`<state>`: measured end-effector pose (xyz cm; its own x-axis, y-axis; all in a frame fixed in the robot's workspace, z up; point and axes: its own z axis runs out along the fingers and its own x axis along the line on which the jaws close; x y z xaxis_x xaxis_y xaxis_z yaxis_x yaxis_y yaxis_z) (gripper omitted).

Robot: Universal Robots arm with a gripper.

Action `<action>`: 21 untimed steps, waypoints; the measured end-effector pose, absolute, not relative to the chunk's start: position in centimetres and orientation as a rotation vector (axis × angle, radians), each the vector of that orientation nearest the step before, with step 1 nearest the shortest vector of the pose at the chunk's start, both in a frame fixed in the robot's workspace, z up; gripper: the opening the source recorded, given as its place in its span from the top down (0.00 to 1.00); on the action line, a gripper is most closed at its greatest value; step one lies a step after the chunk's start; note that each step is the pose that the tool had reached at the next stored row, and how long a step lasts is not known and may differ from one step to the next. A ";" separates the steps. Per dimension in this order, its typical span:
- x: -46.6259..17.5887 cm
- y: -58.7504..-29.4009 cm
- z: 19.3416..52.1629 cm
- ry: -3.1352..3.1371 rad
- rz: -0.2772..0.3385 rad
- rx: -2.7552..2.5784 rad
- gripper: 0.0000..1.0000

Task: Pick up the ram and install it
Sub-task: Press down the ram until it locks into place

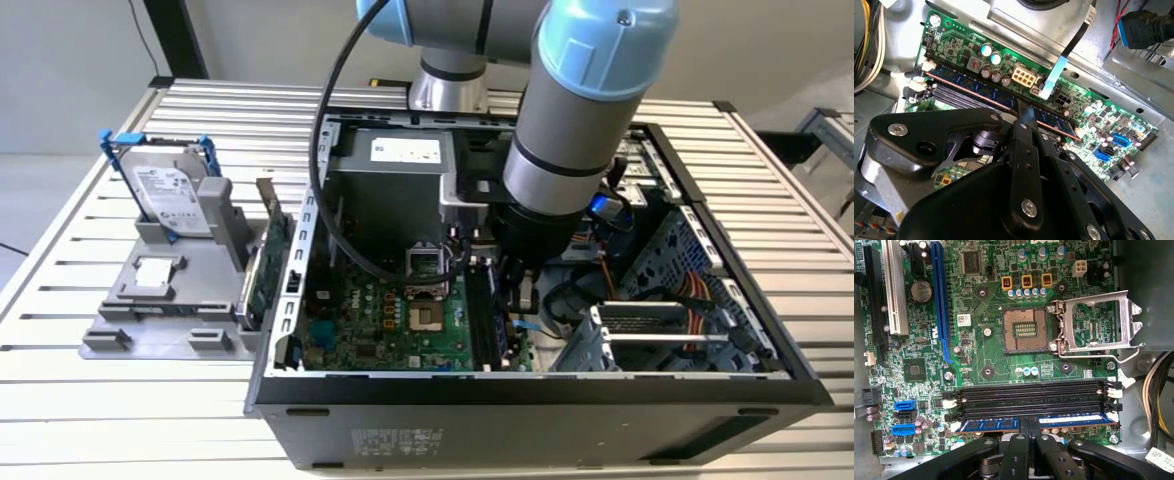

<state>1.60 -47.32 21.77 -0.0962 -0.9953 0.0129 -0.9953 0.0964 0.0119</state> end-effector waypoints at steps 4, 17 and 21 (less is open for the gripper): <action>1.6 -47.3 22.0 -2.314 -0.002 2.101 1.00; 1.6 -47.3 26.2 -2.313 -0.003 2.100 1.00; 1.6 -47.3 27.6 -2.312 -0.004 2.100 1.00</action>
<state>1.60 -47.32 27.58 -0.0962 -0.9953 0.0116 -0.9952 0.0964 0.0144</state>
